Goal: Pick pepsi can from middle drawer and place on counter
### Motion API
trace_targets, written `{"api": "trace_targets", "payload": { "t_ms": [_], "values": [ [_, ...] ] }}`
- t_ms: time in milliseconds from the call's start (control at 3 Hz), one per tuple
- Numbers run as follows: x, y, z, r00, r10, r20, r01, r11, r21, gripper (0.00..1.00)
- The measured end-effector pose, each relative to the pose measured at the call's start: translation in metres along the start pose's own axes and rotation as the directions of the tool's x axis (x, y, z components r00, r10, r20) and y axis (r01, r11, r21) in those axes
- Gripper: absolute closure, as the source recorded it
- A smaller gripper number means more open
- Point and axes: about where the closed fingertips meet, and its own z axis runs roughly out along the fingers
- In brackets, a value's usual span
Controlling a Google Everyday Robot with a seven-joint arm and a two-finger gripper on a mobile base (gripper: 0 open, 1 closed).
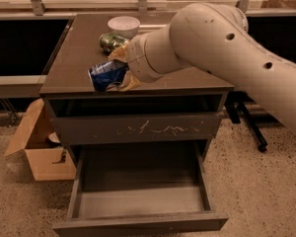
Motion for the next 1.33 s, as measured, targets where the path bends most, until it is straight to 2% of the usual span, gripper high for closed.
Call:
{"api": "trace_targets", "payload": {
  "t_ms": [333,667,1000,1333],
  "values": [
    [0.0,0.0,0.0,1.0,0.0,0.0,0.0,1.0,0.0,1.0],
    [0.012,-0.016,0.013,0.999,0.033,-0.03,-0.033,0.9994,0.01,1.0],
    [0.034,-0.039,0.032,0.993,0.108,-0.055,-0.106,0.9938,0.033,1.0],
    [0.064,-0.057,0.052,0.967,0.247,-0.069,-0.242,0.9679,0.068,1.0]
  ]
}}
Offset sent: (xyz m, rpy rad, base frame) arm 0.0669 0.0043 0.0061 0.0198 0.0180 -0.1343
